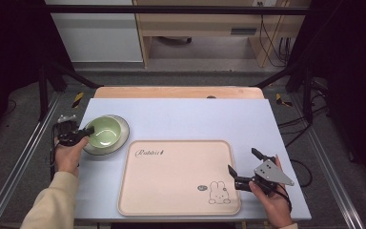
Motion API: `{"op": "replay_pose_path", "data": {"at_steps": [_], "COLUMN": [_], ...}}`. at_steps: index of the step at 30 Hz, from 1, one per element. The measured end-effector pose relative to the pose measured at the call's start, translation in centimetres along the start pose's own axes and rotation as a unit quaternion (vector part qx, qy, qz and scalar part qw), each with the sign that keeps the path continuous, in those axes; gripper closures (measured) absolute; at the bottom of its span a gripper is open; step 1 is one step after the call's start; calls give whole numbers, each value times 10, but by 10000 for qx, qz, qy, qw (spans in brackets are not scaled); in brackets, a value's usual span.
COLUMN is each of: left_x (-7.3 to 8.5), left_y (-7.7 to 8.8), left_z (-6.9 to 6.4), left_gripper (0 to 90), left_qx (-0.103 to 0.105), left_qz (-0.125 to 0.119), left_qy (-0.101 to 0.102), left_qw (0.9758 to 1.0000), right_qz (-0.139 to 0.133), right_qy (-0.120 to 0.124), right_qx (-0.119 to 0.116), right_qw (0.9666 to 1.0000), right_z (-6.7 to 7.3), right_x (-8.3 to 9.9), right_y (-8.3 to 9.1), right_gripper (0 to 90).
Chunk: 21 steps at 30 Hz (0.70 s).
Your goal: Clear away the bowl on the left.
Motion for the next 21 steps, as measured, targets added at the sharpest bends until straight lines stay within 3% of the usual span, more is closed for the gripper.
{"op": "replay_pose_path", "data": {"at_steps": [8, 9, 21], "left_x": [-9, -11, -20], "left_y": [10, 13, 32], "left_z": [-9, -13, -42], "left_gripper": [823, 823, 822], "left_qx": [180, 193, 593], "left_qz": [-131, -201, -364], "left_qy": [13, -51, 31], "left_qw": [9998, 9996, 9976], "right_qz": [8, 3, -1], "right_qy": [-4, -5, 9], "right_qx": [0, 0, 3], "right_qw": [10000, 10000, 10000], "right_z": [-1, -1, -1], "right_x": [1, 1, 1], "right_y": [-1, -1, 0], "right_gripper": [23, 24, 24]}}
Point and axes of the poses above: each handheld gripper's, and its own axes: y roughly backward along the jaws, x roughly out of its underside, z roughly to its left, the point moved 8 cm from there along -y, roughly forward along the jaws, and after that the axes turned 15 degrees about -x, right-handed, at the moved point
